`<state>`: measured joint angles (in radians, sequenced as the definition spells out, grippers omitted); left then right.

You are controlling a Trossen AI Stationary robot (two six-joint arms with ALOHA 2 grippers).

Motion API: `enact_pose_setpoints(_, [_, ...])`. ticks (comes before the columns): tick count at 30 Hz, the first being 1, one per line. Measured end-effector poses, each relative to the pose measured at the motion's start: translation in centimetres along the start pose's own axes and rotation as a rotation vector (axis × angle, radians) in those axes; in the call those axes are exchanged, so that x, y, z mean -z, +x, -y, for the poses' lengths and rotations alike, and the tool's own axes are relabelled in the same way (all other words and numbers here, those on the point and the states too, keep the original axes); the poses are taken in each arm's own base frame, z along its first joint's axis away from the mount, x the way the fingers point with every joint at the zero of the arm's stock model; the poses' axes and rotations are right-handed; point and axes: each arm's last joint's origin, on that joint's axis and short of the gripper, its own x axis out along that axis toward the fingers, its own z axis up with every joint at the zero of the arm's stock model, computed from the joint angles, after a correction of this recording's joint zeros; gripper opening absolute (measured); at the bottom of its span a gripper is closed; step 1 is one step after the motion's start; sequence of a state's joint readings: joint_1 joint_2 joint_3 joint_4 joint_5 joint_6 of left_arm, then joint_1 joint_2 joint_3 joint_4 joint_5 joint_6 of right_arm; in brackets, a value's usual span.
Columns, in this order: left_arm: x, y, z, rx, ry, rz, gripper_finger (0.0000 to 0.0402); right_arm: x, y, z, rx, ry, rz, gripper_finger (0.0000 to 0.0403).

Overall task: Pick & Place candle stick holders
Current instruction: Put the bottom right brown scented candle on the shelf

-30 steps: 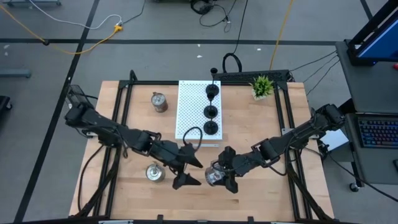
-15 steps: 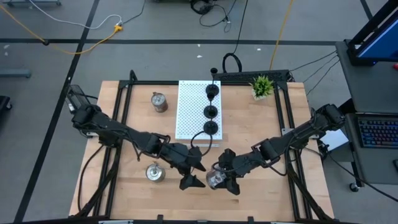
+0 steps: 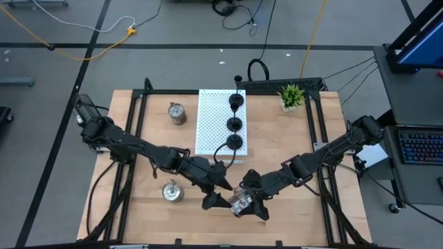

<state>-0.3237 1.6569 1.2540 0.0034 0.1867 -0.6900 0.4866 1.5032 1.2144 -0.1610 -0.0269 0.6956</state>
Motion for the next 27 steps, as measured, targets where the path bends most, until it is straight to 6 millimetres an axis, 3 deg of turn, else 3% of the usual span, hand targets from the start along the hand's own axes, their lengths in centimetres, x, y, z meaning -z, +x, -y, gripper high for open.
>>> enact_pose_setpoints(14, [0.1, 1.0, -0.2, 0.026, -0.039, 0.021, 0.0400, -0.3, 0.0, -0.2, -0.025, 0.006, 0.027, 0.0350])
enact_pose_setpoints(27, [0.2, 4.2, -0.2, 0.103, -0.064, -0.061, 0.0400, -1.0, 0.0, 0.3, -0.044, -0.019, 0.042, 0.0350])
